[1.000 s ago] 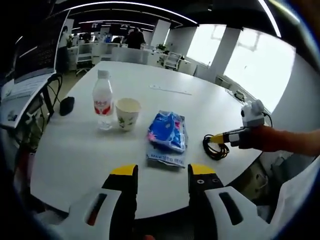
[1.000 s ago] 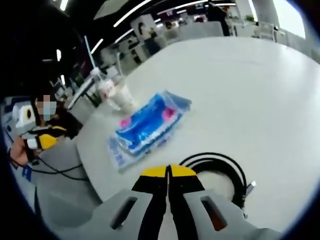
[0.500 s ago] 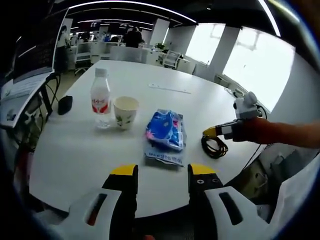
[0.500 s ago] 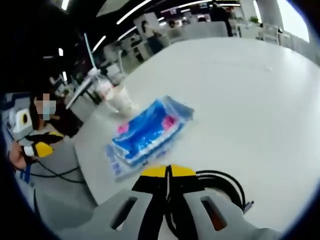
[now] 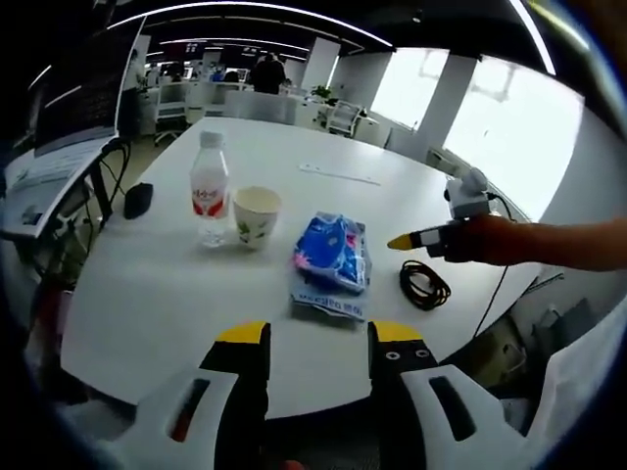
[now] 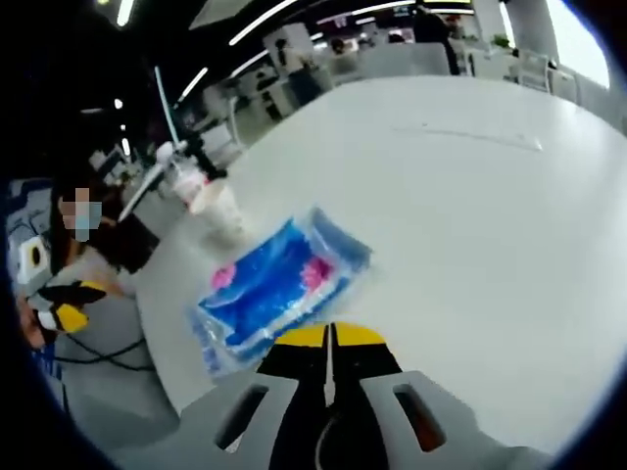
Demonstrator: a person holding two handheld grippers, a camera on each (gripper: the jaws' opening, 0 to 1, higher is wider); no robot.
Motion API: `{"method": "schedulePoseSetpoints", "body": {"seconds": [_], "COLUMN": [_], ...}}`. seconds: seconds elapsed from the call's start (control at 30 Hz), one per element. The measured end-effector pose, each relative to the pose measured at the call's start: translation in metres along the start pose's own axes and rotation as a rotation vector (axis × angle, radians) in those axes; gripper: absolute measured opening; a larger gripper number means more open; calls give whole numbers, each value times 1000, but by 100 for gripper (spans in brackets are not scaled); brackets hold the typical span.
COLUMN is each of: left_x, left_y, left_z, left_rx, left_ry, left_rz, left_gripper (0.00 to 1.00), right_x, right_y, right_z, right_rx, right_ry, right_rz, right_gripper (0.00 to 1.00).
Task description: Arrange the tabletop items into an orderly group along one side of the table until the central work area is clear of visible clutter.
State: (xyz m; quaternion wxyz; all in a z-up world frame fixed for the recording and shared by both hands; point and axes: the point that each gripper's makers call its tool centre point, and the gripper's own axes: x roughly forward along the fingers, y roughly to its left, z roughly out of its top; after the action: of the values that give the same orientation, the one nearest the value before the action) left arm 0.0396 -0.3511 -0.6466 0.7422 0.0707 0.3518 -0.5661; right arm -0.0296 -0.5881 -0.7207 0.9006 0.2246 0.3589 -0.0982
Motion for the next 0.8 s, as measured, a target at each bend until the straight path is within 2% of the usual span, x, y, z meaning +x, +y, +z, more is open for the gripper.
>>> {"method": "schedulePoseSetpoints", "body": {"seconds": [0.27, 0.53, 0.8], "left_x": [-3, -6, -8], "left_y": [1, 6, 9], "left_z": [-4, 4, 0], "left_rx": [0, -15, -34], "left_ry": [9, -16, -17], "left_rz": [7, 25, 33], "left_gripper": [38, 38, 38], "right_x": [11, 17, 22], "right_y": [1, -3, -3], "right_z": [13, 25, 31], "right_rx": [-42, -91, -154], "right_ry": [8, 34, 68], "right_rz": [-2, -1, 3], "right_gripper": [5, 7, 9]}}
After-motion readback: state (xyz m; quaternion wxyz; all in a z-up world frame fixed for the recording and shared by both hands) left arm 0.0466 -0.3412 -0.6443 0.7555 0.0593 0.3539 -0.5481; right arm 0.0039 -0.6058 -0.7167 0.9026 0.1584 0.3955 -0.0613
